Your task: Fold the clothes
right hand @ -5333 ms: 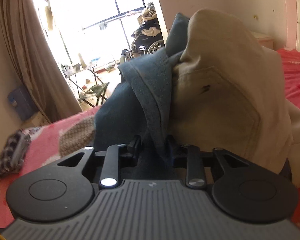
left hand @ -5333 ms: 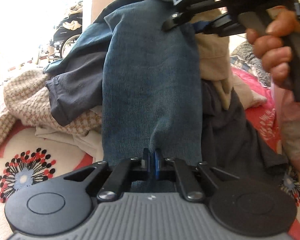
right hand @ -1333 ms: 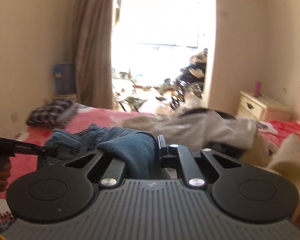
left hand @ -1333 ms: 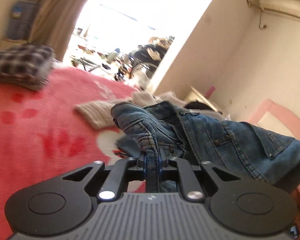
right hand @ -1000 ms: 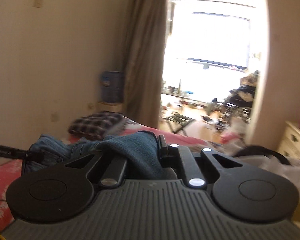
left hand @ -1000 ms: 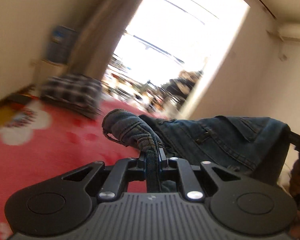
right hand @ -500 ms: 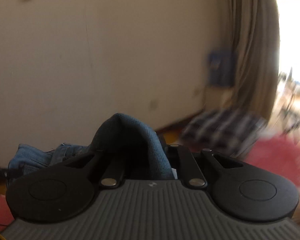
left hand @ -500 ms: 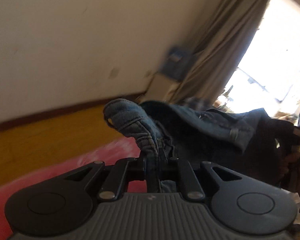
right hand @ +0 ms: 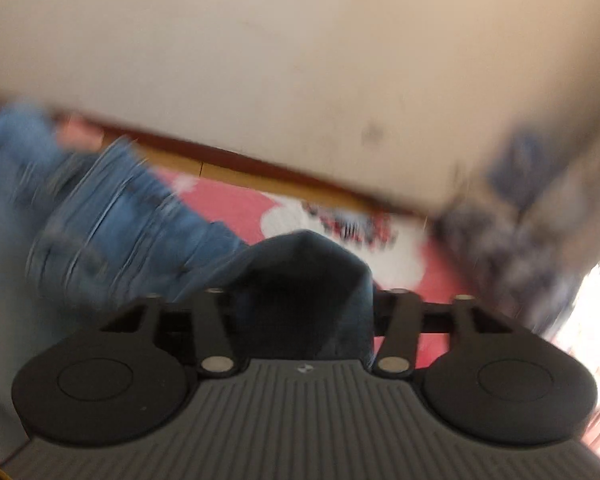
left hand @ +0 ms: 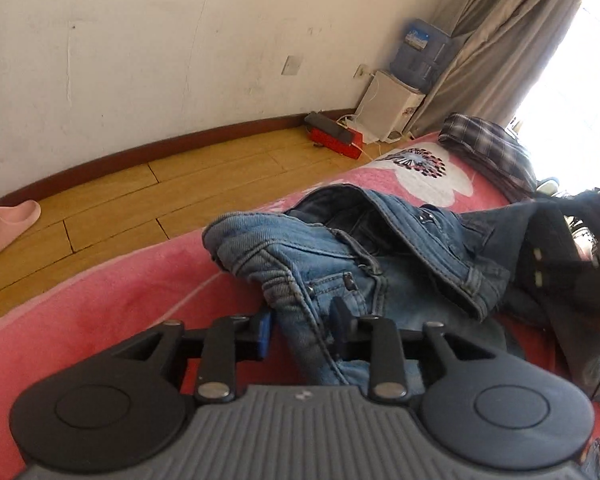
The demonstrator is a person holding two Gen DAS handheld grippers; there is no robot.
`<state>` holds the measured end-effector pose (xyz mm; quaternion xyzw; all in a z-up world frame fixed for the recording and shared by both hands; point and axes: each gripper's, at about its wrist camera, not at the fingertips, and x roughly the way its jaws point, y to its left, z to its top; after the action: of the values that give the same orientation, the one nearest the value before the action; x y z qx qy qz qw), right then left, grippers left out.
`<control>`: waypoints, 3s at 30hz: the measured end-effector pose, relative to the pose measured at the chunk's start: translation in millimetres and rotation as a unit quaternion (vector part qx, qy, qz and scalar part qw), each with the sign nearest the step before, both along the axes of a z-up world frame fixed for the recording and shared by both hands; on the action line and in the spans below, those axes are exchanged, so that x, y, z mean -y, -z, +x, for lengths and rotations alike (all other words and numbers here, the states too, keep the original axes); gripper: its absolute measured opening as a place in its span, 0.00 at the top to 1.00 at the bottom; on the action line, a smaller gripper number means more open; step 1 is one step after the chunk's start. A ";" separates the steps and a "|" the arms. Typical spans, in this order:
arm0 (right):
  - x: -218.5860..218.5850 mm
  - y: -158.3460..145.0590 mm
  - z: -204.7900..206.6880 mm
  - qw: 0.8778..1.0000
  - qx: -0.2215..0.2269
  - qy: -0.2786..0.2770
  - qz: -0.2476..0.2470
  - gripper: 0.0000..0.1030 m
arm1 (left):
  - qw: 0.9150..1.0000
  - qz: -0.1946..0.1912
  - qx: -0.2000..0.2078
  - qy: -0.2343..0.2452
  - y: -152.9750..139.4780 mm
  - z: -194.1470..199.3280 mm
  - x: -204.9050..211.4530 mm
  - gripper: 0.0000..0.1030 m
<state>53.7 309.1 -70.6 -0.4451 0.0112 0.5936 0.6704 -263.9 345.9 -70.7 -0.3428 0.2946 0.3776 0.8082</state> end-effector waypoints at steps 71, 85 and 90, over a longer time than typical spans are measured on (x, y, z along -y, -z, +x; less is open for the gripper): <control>584.6 35.4 76.8 0.553 -0.257 0.743 0.276 0.48 | 0.964 0.068 0.005 0.256 -35.3 226.4 131.0 0.49; 685.8 -13.9 271.1 0.398 -0.256 0.791 0.387 0.36 | 0.963 0.076 -0.039 0.254 -35.3 239.4 150.7 0.49; 684.8 -20.7 274.3 0.362 -0.235 0.807 0.402 0.34 | 0.964 0.060 -0.034 0.257 -28.7 239.2 156.7 0.49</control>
<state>328.1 -375.7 -49.8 0.2568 0.2819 -0.2175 0.8985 -24.7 189.2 -42.0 -0.1936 0.3765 0.1858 0.8867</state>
